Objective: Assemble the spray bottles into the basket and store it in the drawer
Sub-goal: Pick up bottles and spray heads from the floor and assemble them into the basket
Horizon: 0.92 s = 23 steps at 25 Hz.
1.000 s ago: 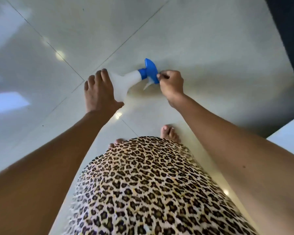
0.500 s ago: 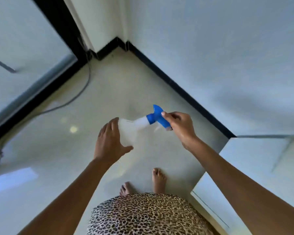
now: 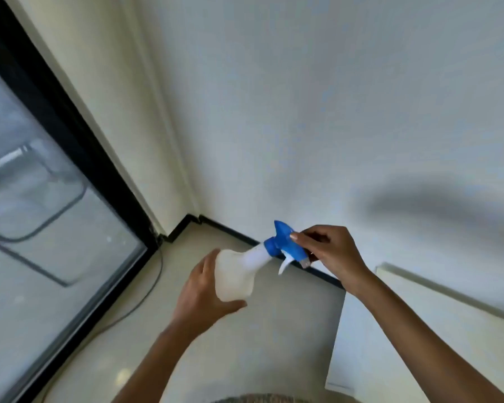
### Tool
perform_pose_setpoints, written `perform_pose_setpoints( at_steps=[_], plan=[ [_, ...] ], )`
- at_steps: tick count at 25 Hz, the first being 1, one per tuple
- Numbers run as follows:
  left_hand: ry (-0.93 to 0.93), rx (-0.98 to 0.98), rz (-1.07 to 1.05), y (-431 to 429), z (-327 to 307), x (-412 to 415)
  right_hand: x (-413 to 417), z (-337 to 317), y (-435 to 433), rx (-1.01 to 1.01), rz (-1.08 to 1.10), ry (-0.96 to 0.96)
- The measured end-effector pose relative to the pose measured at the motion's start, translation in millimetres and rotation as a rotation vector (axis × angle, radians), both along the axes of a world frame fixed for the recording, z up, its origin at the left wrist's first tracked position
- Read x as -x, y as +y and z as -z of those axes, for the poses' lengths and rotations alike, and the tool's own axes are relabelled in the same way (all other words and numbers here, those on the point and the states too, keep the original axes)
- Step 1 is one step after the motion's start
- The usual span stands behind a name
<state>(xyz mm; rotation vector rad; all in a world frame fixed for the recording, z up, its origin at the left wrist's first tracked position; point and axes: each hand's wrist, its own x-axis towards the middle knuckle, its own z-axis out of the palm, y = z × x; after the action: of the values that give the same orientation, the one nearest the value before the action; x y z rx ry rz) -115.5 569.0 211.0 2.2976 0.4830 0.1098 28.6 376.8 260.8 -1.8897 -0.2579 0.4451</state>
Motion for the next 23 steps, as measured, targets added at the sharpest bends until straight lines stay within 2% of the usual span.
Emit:
perform_pose_setpoints(
  at_steps=[6,11,17,20,23],
  plan=[
    [-0.105,0.065,0.06,-105.4,-50.5,13.4,37.8,-67.9,-104.2,-0.107,0.109,-0.051],
    [-0.177,0.13,0.164,-232.5,-72.9,8.0,70.0,-96.0,-232.5,-0.04,0.188,-0.102],
    [-0.126,0.251,0.349,-402.3,-71.2,10.5,106.6,-102.2,-403.0,-0.071,0.386,-0.129],
    [-0.088,0.321,0.46,-467.9,-73.8,9.8,118.2,-101.5,-479.9,-0.19,0.4,-0.084],
    [-0.016,0.37,0.636,-530.2,-82.8,-4.5,126.0,-92.5,-548.3,-0.225,0.399,-0.079]
  ],
)
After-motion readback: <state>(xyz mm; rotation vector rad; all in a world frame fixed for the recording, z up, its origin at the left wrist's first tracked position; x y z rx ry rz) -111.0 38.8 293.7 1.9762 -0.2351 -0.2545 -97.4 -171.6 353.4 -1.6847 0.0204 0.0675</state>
